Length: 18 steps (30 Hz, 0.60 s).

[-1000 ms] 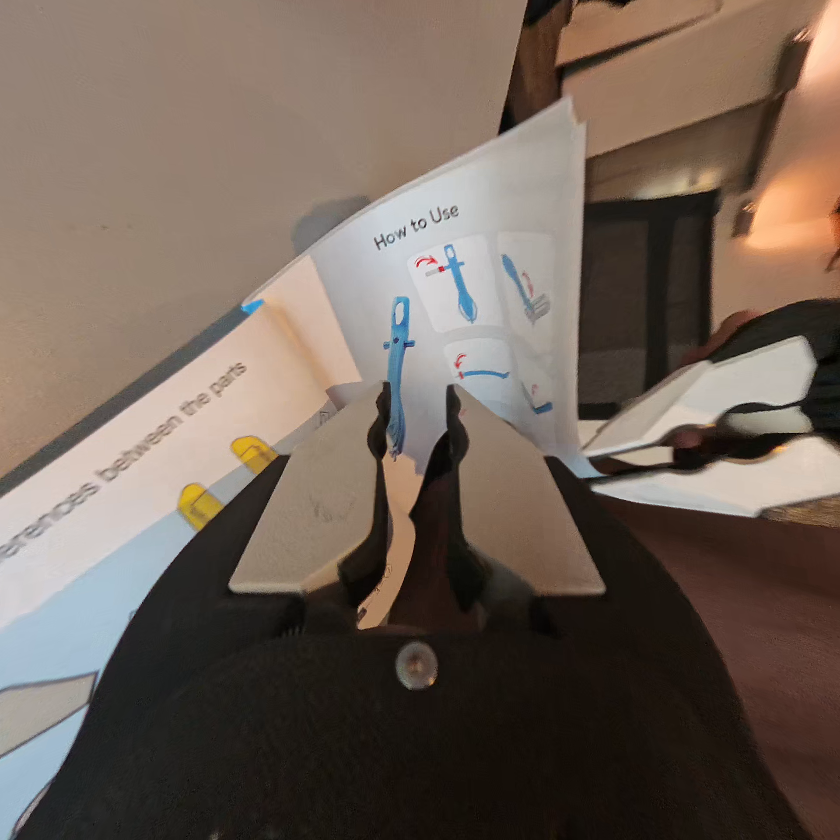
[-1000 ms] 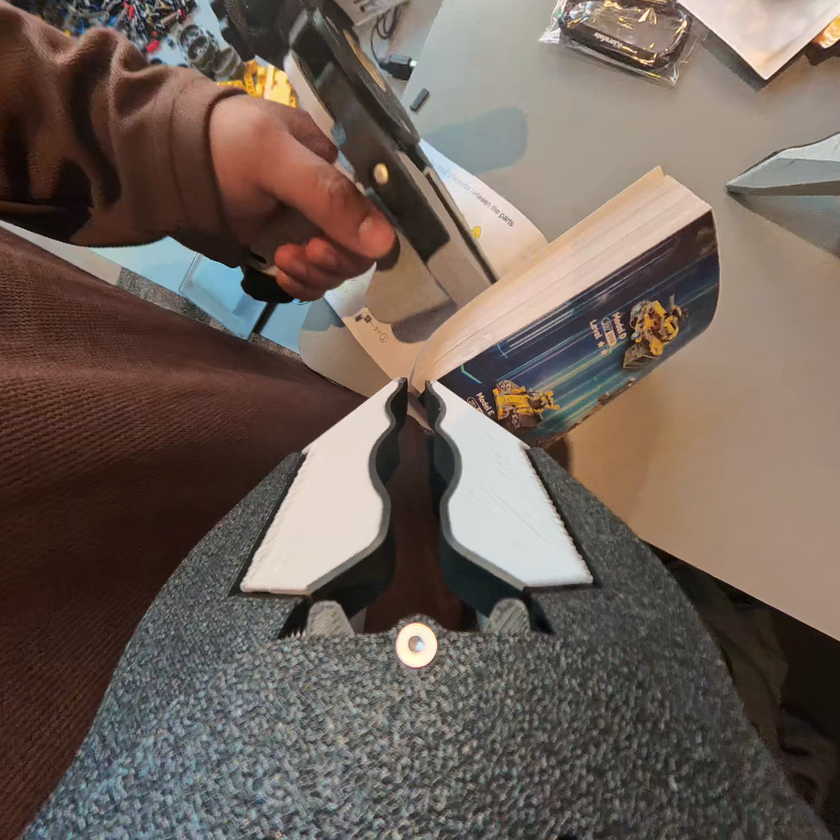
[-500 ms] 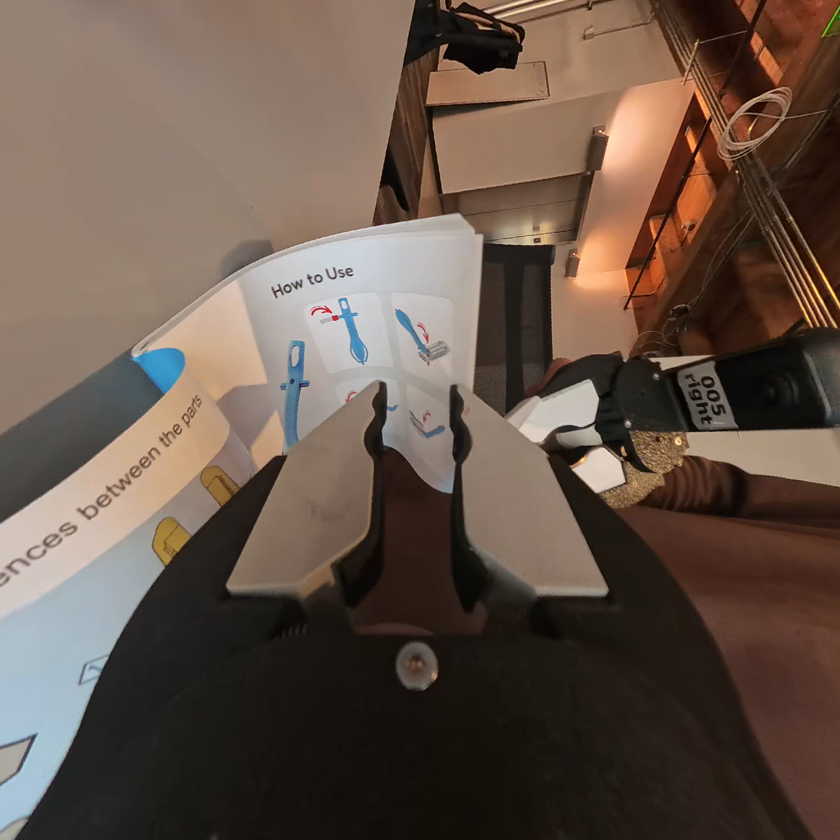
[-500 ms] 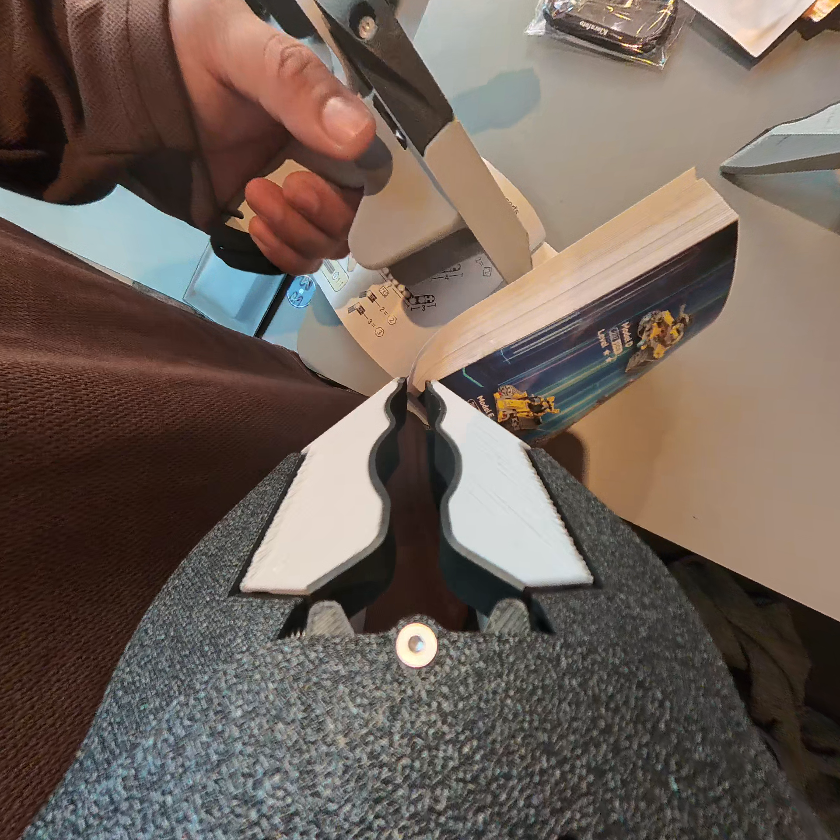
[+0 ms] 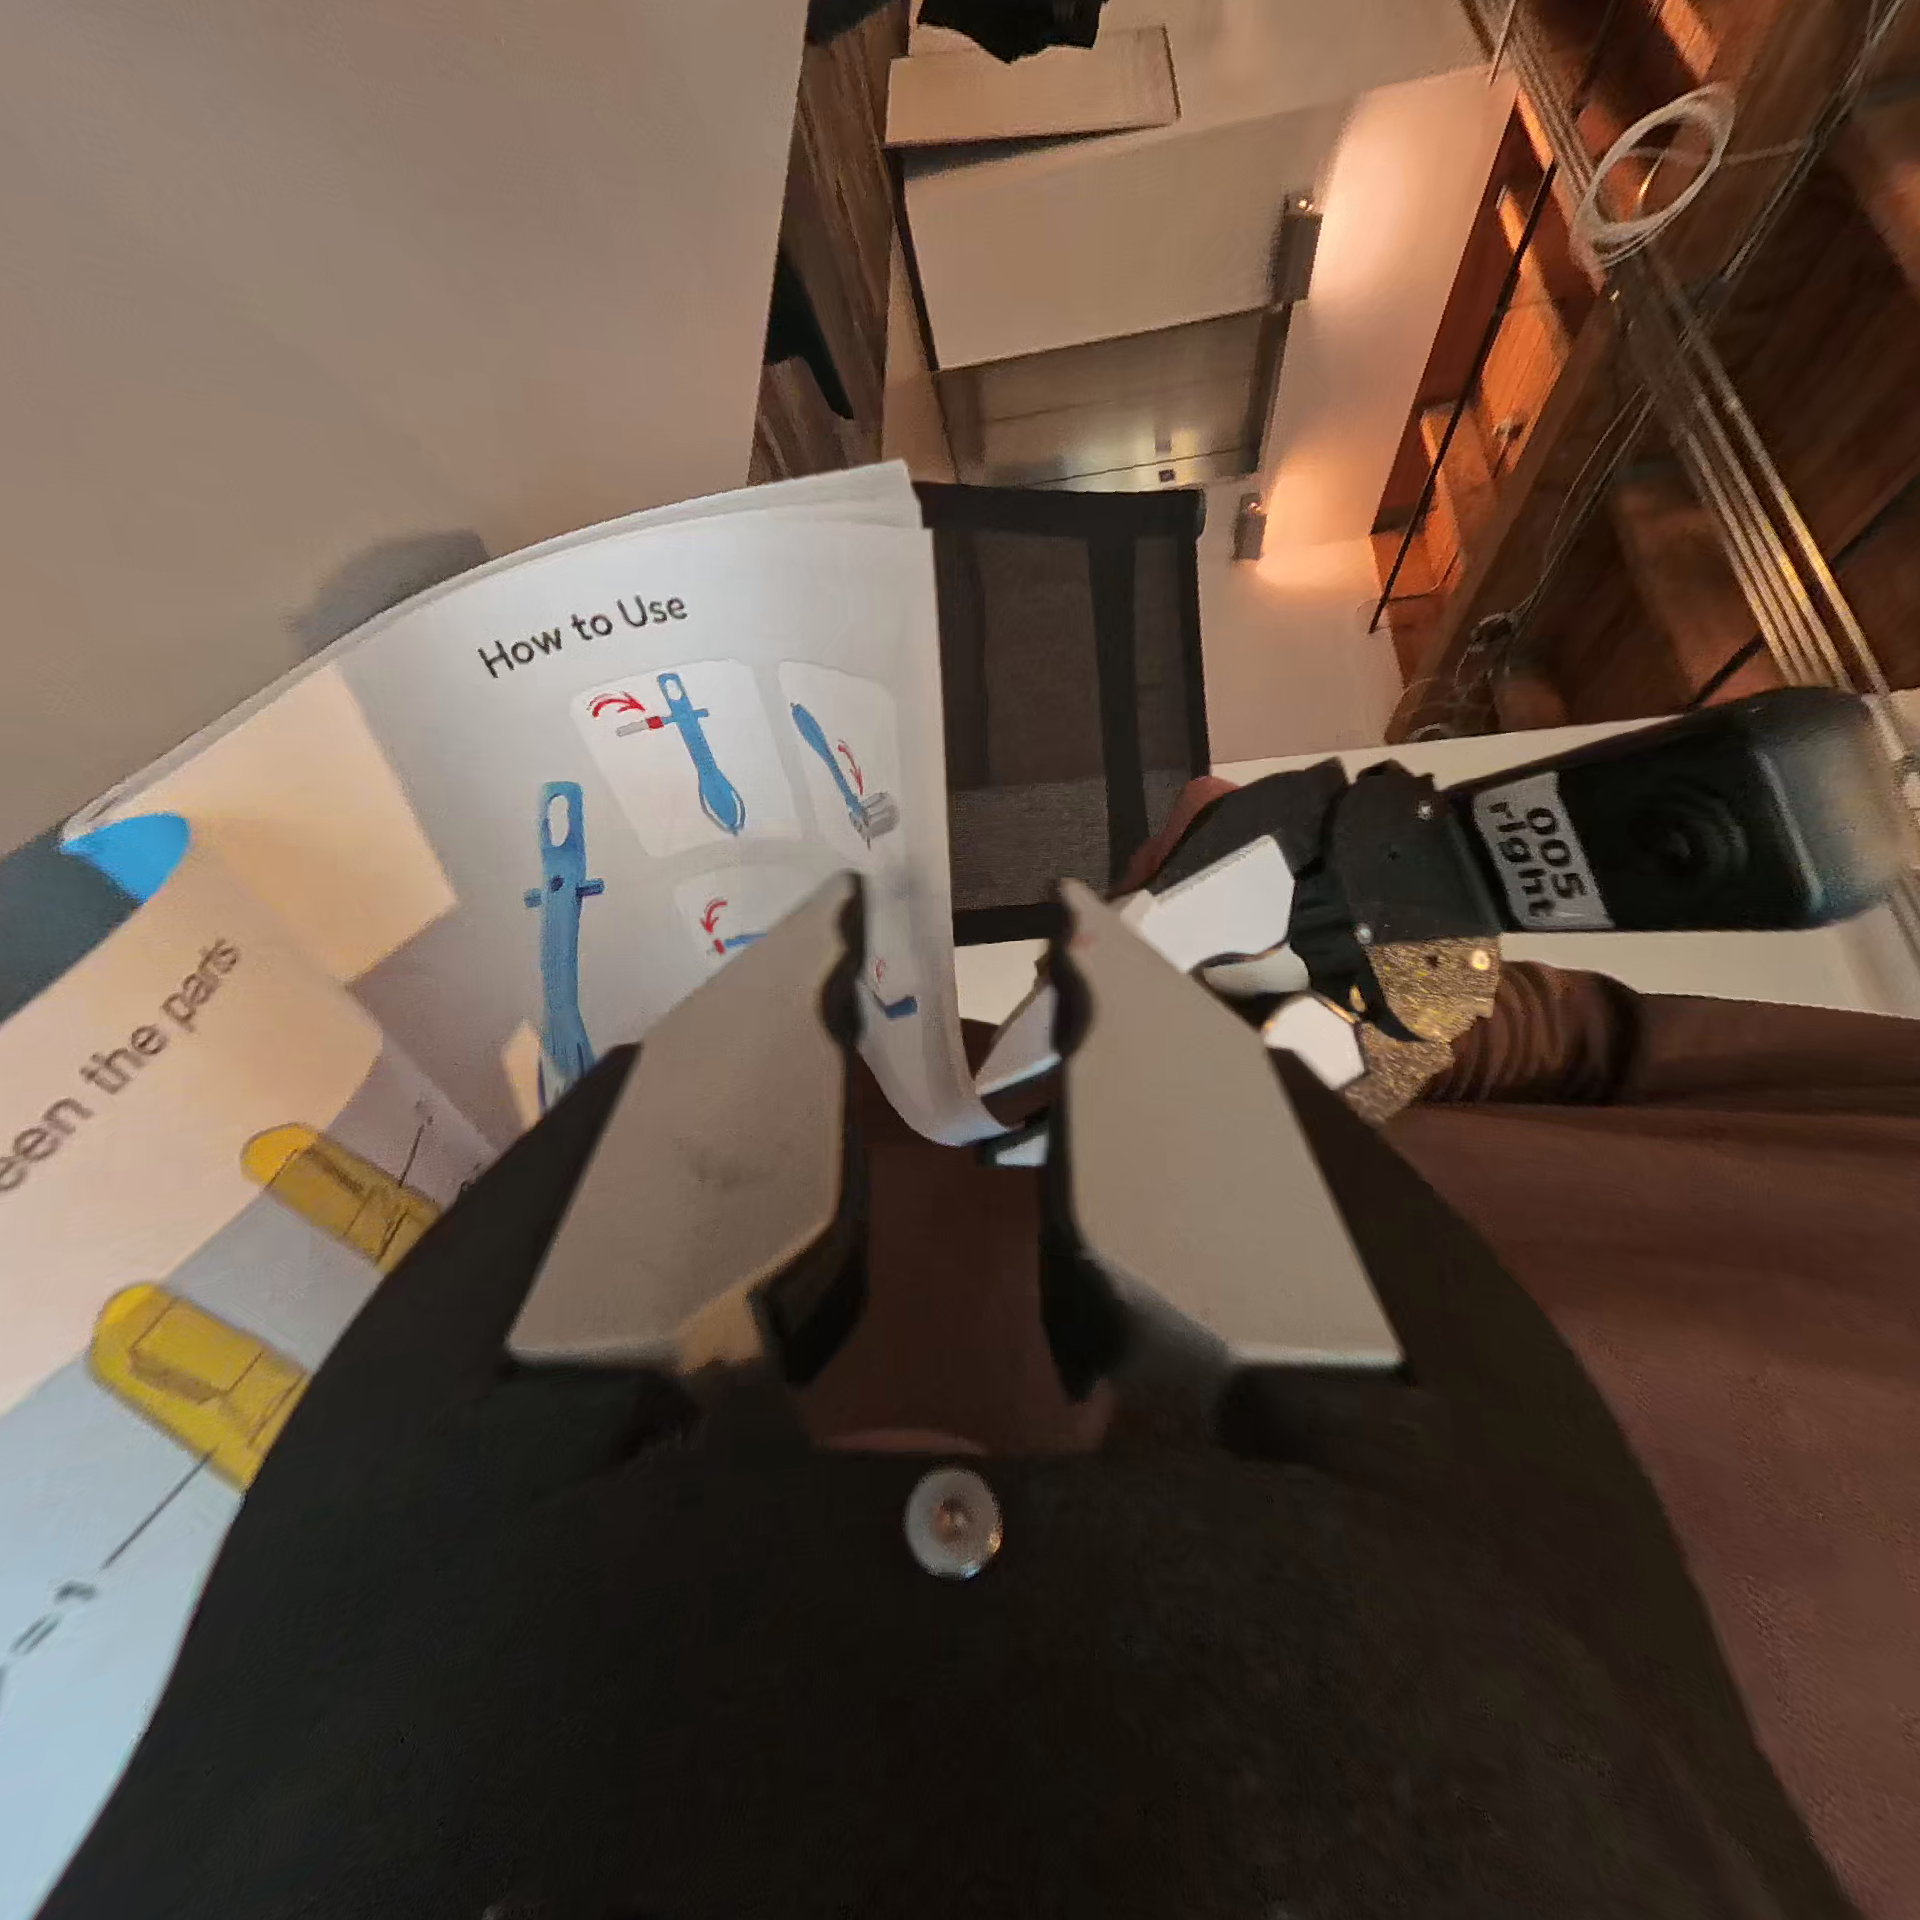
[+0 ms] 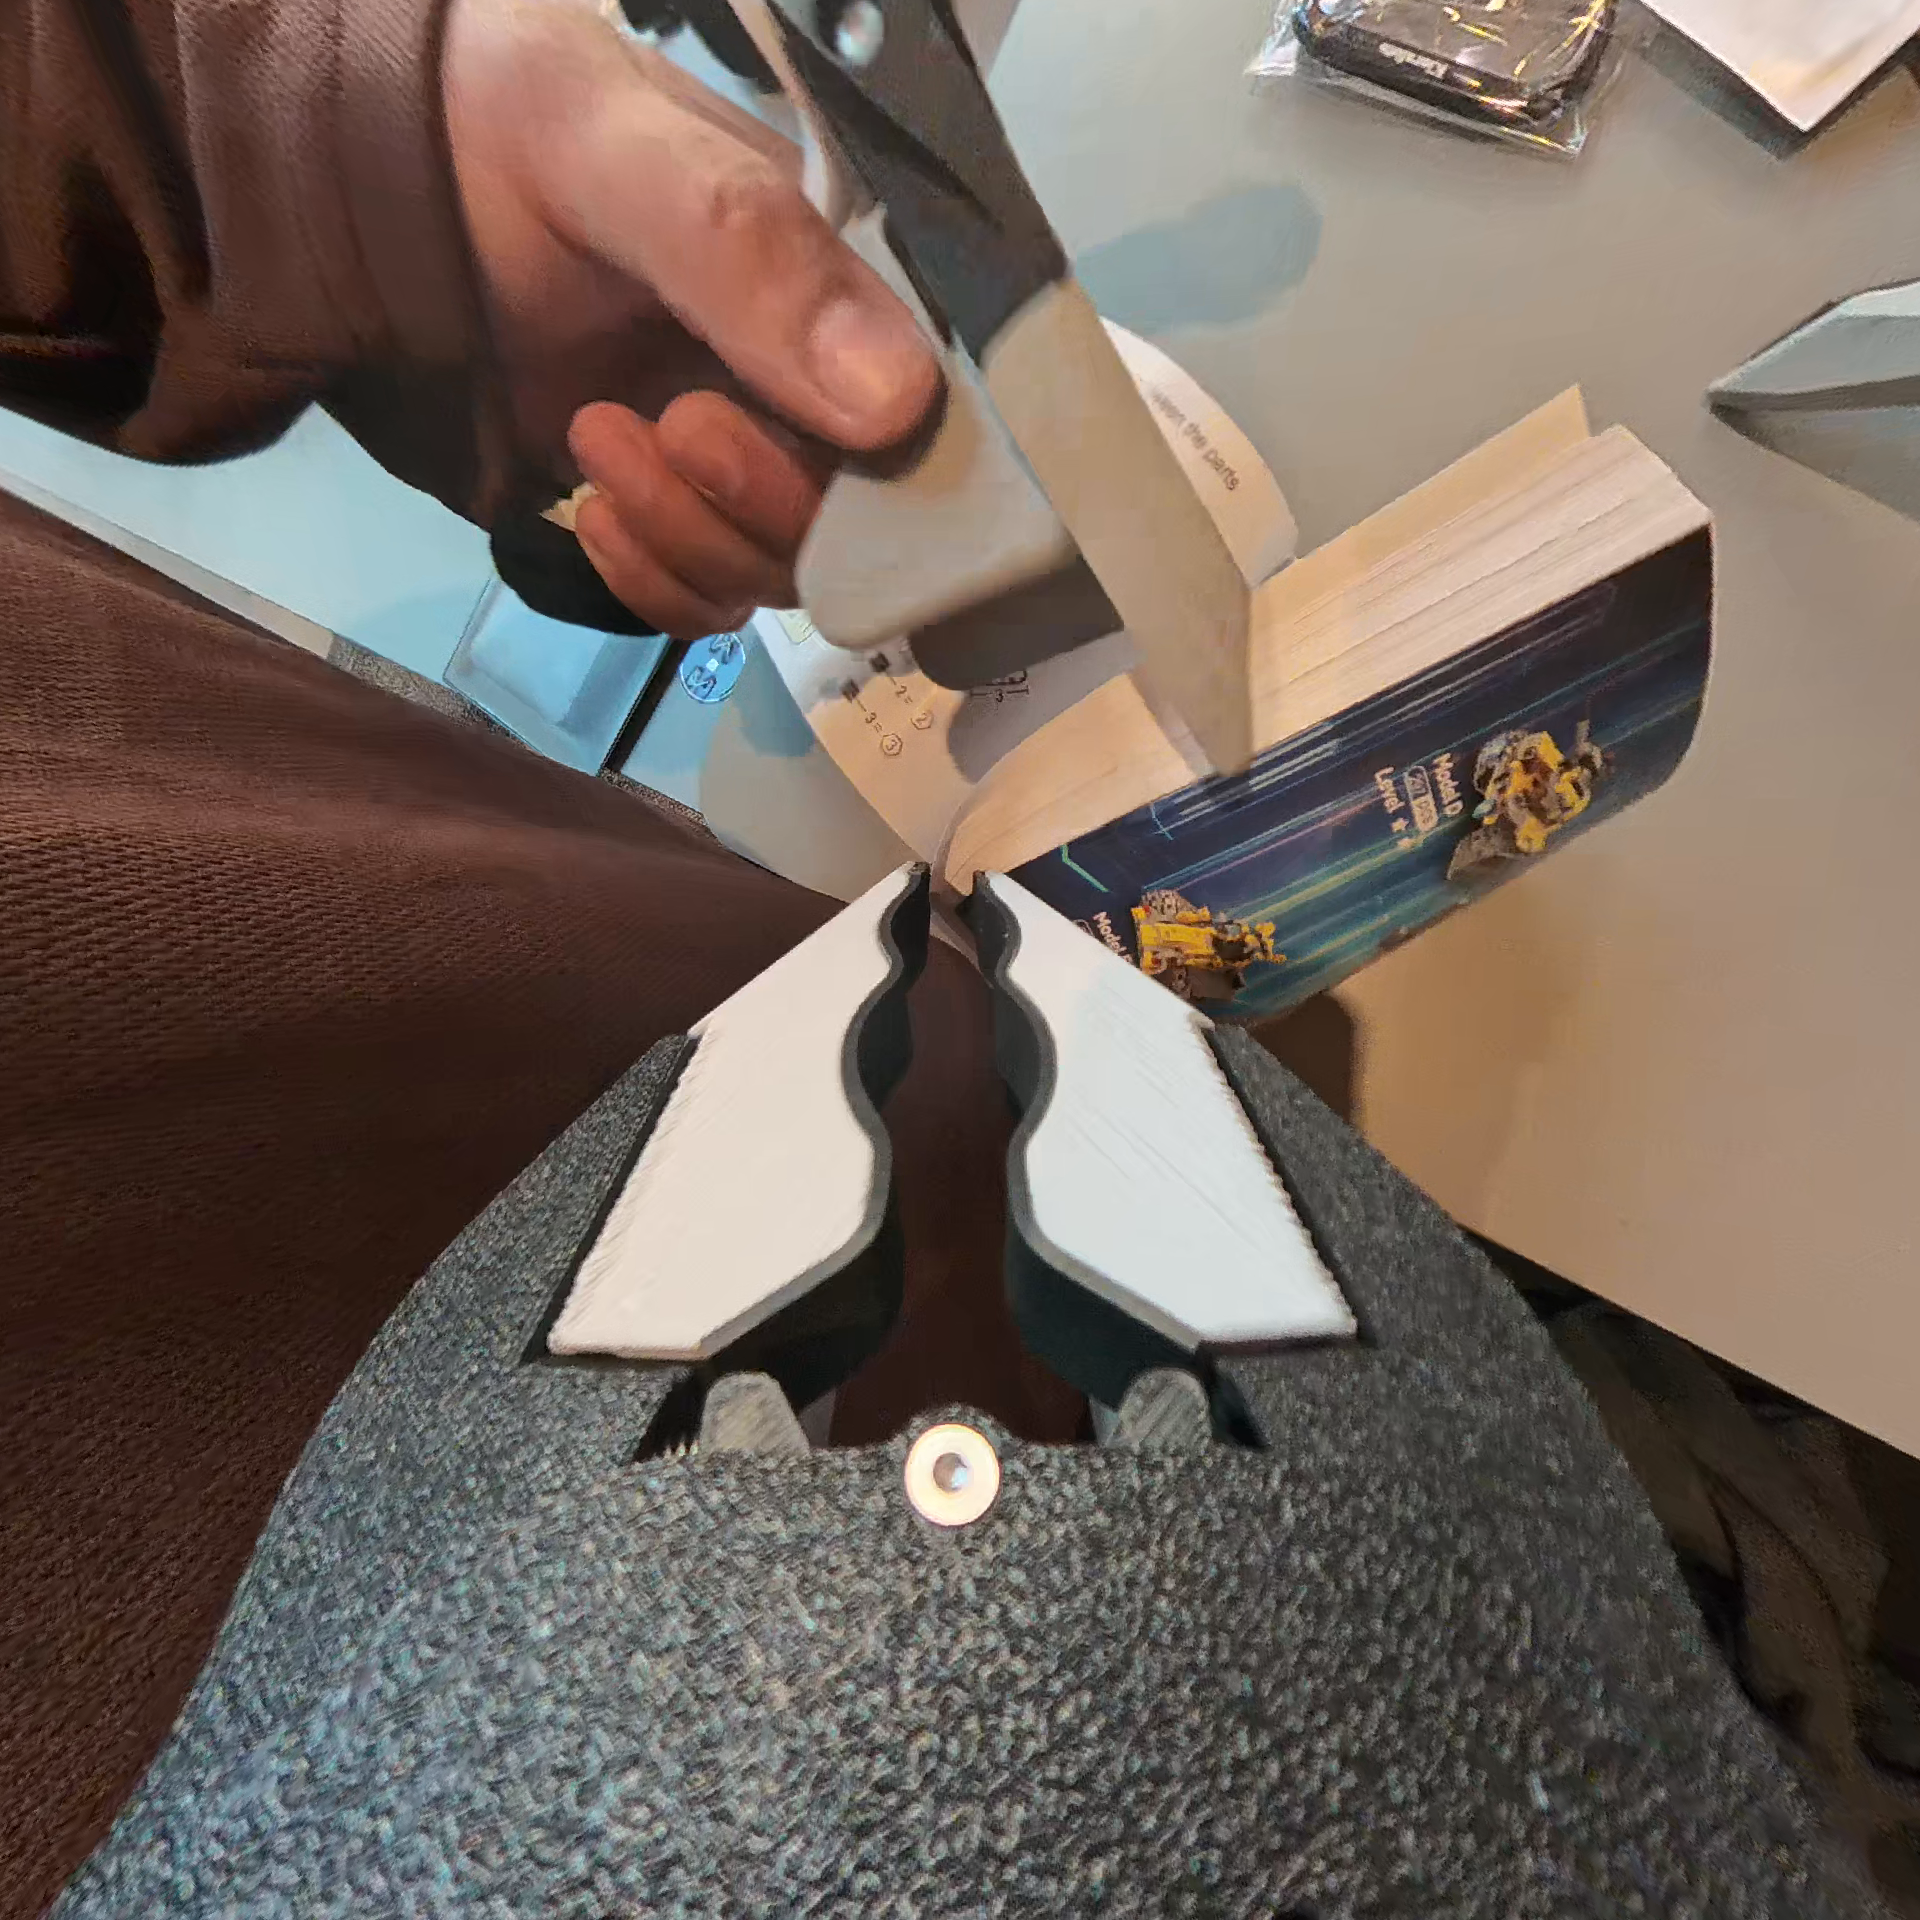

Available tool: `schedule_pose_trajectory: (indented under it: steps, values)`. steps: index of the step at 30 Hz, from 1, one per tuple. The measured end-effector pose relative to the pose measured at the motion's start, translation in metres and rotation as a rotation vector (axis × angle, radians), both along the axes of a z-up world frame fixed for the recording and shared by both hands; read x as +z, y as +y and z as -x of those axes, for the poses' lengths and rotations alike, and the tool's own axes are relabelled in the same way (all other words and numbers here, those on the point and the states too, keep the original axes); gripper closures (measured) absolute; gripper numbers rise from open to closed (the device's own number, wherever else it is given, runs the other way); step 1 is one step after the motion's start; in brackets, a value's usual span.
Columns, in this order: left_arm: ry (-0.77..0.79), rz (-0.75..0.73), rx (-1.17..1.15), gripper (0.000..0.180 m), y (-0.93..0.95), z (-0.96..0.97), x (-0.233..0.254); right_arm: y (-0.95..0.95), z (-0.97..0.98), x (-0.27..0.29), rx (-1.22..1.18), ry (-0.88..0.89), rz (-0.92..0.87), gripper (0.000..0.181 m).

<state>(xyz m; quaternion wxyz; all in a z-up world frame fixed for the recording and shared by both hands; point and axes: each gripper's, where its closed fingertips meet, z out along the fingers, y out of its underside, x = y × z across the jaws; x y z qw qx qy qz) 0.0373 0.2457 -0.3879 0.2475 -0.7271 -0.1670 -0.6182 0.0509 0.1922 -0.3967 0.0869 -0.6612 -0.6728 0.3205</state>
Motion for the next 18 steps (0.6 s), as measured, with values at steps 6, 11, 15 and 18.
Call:
schedule_pose_trajectory:
  steps: [6,11,15,18]
  values:
    - [0.041,0.007,0.003,0.176,0.005,-0.001,-0.004,0.003,-0.002,0.001,-0.011,0.002,0.023,0.172]
    - [0.009,0.021,0.061,0.177,0.014,0.005,-0.002,0.018,-0.013,0.002,-0.025,-0.029,0.020,0.165]
    - [-0.011,0.026,0.109,0.176,0.024,0.011,0.001,0.055,-0.013,0.023,-0.102,0.008,-0.024,0.157]
    - [-0.008,0.031,0.104,0.176,0.030,0.009,0.001,0.081,-0.009,0.034,-0.166,-0.004,-0.070,0.155]
